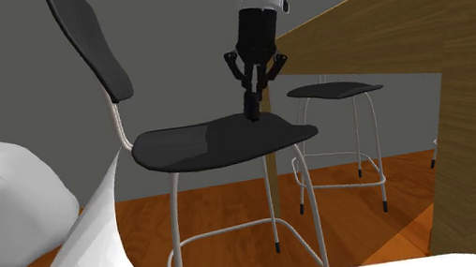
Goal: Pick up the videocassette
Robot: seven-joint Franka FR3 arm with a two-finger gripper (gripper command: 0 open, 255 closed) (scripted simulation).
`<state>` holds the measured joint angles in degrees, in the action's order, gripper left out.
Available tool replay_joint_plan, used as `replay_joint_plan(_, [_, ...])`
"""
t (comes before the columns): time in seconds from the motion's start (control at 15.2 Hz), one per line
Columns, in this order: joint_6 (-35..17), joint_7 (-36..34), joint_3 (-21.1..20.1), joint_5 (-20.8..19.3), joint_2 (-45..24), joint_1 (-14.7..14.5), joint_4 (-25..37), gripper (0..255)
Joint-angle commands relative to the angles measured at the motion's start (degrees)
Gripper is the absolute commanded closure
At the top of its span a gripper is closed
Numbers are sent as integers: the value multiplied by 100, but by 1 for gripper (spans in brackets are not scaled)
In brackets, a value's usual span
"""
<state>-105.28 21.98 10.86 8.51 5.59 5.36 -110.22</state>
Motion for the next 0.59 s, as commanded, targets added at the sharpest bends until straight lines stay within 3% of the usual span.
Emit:
replay_joint_plan(0.0, [126, -23, 32, -394, 59, 70, 137, 255])
replay_joint_plan(0.53, [745, -62, -47, -389, 25, 157, 789, 255])
